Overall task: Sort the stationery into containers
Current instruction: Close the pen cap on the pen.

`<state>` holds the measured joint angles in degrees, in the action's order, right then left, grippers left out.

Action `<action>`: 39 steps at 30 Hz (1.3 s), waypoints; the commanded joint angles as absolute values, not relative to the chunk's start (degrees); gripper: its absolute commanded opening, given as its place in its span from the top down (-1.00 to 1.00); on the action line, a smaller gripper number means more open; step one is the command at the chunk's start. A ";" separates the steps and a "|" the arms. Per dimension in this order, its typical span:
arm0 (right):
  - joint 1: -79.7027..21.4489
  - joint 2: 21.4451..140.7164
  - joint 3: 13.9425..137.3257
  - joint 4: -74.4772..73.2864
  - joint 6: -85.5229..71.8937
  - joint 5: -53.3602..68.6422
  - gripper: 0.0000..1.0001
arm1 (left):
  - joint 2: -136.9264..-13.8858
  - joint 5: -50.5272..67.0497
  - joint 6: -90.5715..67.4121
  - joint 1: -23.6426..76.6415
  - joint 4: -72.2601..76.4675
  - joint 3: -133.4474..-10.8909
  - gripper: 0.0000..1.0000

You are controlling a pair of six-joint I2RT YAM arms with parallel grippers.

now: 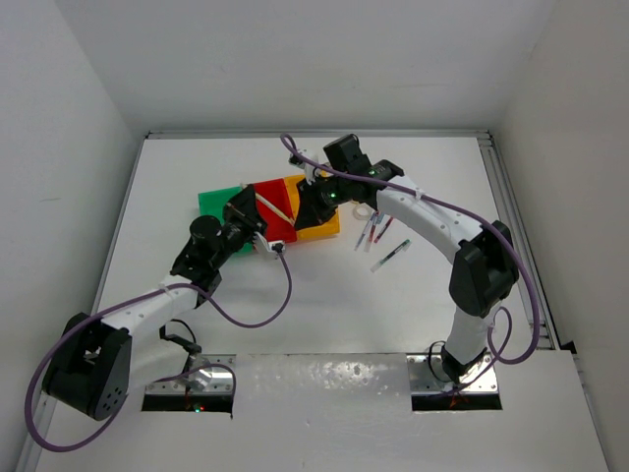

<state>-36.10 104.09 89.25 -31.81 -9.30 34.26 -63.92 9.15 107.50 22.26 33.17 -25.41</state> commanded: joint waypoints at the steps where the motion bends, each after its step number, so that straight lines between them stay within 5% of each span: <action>1: -35.68 101.52 89.56 -31.46 -8.44 33.75 1.00 | -62.84 9.58 106.35 21.63 33.84 -26.63 1.00; 39: -35.68 100.11 90.35 -30.50 -8.88 33.84 1.00 | -62.14 9.49 106.88 23.29 31.82 -26.19 1.00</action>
